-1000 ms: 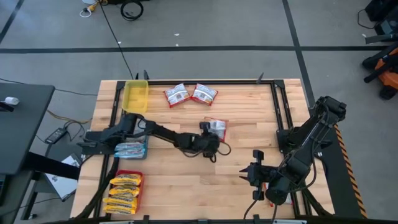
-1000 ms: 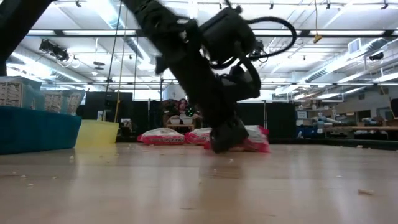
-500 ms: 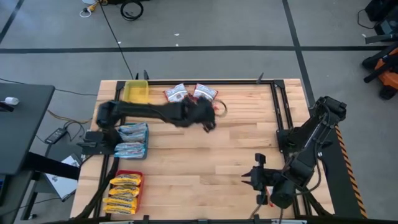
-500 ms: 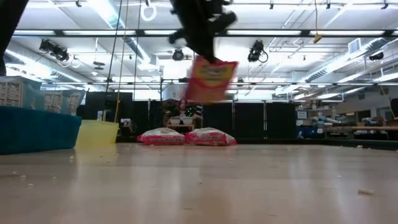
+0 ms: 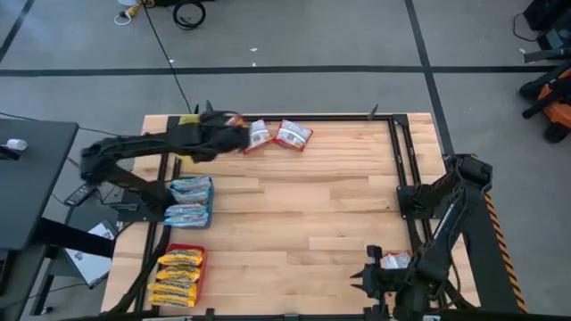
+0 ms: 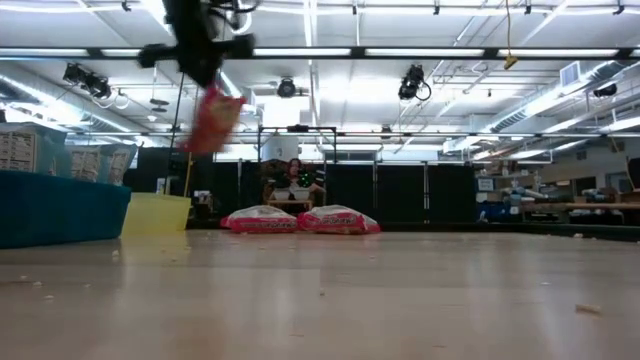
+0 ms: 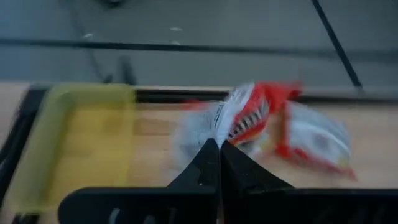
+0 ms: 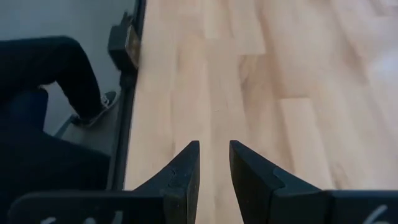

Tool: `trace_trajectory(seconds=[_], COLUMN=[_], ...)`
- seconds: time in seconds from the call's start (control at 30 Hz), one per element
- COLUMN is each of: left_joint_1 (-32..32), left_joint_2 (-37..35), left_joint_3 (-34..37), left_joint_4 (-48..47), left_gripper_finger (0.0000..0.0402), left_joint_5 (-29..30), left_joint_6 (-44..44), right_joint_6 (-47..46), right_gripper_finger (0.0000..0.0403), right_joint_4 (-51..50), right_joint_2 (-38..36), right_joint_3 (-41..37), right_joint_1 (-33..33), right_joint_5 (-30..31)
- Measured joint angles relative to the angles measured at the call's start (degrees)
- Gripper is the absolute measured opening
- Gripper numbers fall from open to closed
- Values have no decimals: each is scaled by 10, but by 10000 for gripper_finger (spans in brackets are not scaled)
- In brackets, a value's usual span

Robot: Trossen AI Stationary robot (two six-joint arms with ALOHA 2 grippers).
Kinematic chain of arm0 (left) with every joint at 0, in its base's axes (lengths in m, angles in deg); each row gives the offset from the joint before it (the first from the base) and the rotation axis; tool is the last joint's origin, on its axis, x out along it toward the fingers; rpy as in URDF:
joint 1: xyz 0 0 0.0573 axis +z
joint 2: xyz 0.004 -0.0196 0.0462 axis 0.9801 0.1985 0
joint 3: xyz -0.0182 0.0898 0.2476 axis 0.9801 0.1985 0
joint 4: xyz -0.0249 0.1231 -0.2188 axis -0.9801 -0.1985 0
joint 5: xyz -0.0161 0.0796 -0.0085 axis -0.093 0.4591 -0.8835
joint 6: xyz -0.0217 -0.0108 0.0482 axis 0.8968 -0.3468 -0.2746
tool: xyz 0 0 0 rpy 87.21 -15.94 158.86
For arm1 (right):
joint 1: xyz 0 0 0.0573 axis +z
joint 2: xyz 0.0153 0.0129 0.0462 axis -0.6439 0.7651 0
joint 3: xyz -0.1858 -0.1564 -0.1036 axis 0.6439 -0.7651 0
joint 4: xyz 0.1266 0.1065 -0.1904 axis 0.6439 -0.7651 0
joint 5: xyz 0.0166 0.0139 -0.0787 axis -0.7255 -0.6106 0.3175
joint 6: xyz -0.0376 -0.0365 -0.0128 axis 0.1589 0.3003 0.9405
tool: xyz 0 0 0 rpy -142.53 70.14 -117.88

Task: Sort Maruchan noodles
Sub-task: Put the middle red noodle pack into the yellow bin

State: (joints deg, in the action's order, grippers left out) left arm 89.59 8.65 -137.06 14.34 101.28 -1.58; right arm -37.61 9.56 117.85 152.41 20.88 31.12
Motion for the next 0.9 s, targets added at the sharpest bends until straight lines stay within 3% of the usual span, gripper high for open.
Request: trace_trajectory(seconds=[0.23, 0.57, 0.73, 0.9], left_joint_1=[5, 66, 108, 163], left_joint_2=[-111, -125, -125, -140], left_joint_3=[163, 313, 343, 341], left_joint_4=[15, 127, 176, 214], left_gripper_finger=[5, 9, 10, 10], left_joint_5=[111, 144, 159, 164], left_joint_6=[267, 541, 589, 536], right_joint_6=[3, 10, 19, 22], right_gripper_finger=[93, 93, 93, 93], right_joint_4=[5, 12, 18, 17], right_joint_2=[26, 26, 26, 26], right_joint_3=[0, 0, 0, 0], right_joint_1=[-5, -25, -35, -44], right_joint_5=[-21, -7, -8, -8])
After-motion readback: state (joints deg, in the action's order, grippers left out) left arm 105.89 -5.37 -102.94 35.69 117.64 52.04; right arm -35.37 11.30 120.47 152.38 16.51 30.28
